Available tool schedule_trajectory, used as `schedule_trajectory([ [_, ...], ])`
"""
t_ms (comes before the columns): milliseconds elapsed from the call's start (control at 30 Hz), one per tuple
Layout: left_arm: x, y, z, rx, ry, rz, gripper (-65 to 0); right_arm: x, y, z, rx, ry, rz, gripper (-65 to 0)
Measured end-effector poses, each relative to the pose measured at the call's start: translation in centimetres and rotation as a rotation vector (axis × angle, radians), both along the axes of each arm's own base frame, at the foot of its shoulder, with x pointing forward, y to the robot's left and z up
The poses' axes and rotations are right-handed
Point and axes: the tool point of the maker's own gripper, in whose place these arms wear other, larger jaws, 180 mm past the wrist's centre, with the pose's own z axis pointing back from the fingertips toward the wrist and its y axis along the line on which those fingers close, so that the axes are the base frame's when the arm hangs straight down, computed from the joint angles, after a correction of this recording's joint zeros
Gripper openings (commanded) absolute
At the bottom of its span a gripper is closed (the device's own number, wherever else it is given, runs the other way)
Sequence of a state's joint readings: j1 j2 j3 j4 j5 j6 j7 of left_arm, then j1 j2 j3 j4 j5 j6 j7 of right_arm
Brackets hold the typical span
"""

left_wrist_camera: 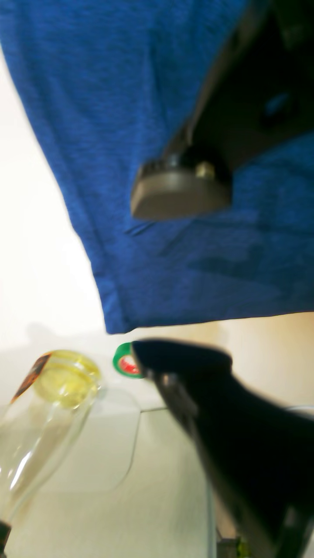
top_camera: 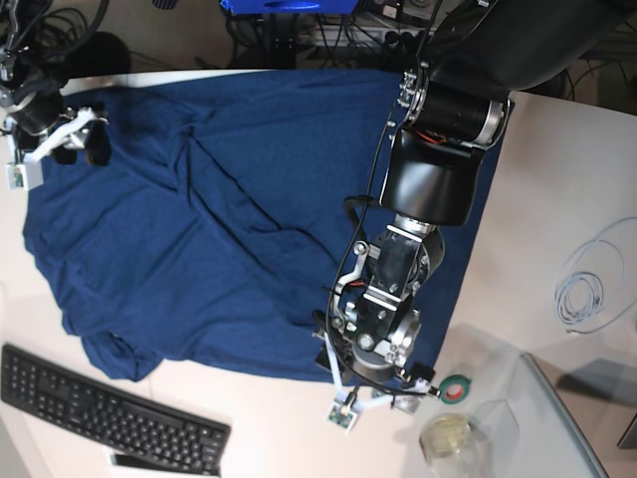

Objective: Layout the t-shirt on the table in an organized manner, then fold the t-shirt properly
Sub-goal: 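Sweep the left gripper across the shirt toward the hem to flatten it, then raise the left gripper back to the shirt shoulder corner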

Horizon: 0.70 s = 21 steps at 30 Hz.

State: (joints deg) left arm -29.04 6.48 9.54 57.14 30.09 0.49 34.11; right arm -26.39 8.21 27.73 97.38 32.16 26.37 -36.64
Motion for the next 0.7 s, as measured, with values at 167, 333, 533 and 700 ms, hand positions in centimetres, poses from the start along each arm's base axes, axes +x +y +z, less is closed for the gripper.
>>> schedule_trajectory([
  [167, -0.6, 0.5, 5.6, -0.035, -0.112, 0.061, -14.0, 0.0, -0.1, 0.0, -0.001, 0.000, -0.001, -30.3],
  [333, -8.8, 5.8, 4.8, -0.115, -0.062, 0.272, -14.0, -0.8, -4.4, 0.9, -0.049, -0.018, -0.129, -30.0],
  [533, -20.9, 11.4, -1.9, -0.191, 0.120, 0.436, -14.0, -2.5, -8.2, 1.6, -0.085, -0.012, -0.248, -29.7],
  [700, -28.5, 15.0, -5.1, -0.494, 0.196, 0.525, -14.0, -4.0, -10.3, 1.7, -0.123, 0.038, -0.288, -30.0],
])
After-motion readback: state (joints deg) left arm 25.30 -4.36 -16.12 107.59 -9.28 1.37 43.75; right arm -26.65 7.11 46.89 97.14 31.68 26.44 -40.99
